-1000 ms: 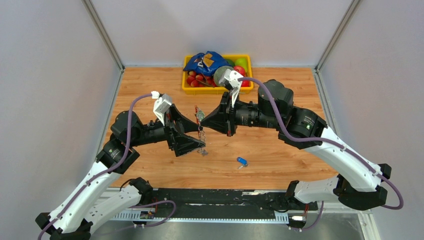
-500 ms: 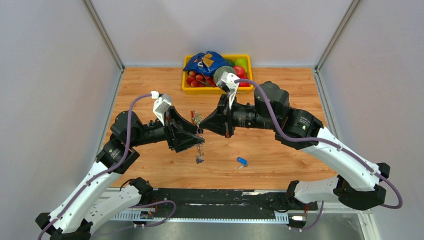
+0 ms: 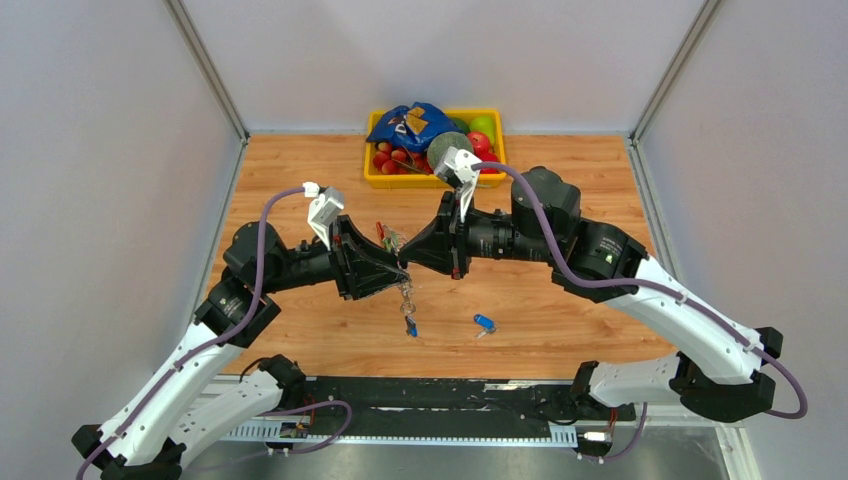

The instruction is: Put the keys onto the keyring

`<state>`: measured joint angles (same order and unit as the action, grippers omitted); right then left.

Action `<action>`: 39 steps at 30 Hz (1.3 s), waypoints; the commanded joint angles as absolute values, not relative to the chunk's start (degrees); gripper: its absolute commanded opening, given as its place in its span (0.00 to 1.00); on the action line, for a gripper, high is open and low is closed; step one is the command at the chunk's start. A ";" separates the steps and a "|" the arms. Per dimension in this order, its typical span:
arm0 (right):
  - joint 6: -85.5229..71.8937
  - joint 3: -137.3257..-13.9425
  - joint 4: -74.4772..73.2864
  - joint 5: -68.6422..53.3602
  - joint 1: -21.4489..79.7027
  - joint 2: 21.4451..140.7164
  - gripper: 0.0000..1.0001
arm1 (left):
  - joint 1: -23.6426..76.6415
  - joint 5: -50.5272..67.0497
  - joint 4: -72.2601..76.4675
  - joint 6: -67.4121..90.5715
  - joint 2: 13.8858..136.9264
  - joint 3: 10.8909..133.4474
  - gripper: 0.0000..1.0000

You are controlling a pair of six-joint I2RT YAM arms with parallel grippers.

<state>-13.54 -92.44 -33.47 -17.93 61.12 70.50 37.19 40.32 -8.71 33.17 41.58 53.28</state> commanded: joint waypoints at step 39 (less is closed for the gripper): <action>13.52 -73.43 -25.36 -5.85 66.44 57.49 0.50 | 37.40 16.35 -14.41 57.65 40.21 56.60 0.00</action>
<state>7.31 -74.00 -31.86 -8.47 64.93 60.20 37.36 19.14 -14.63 53.71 41.50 54.92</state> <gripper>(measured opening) 0.507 0.443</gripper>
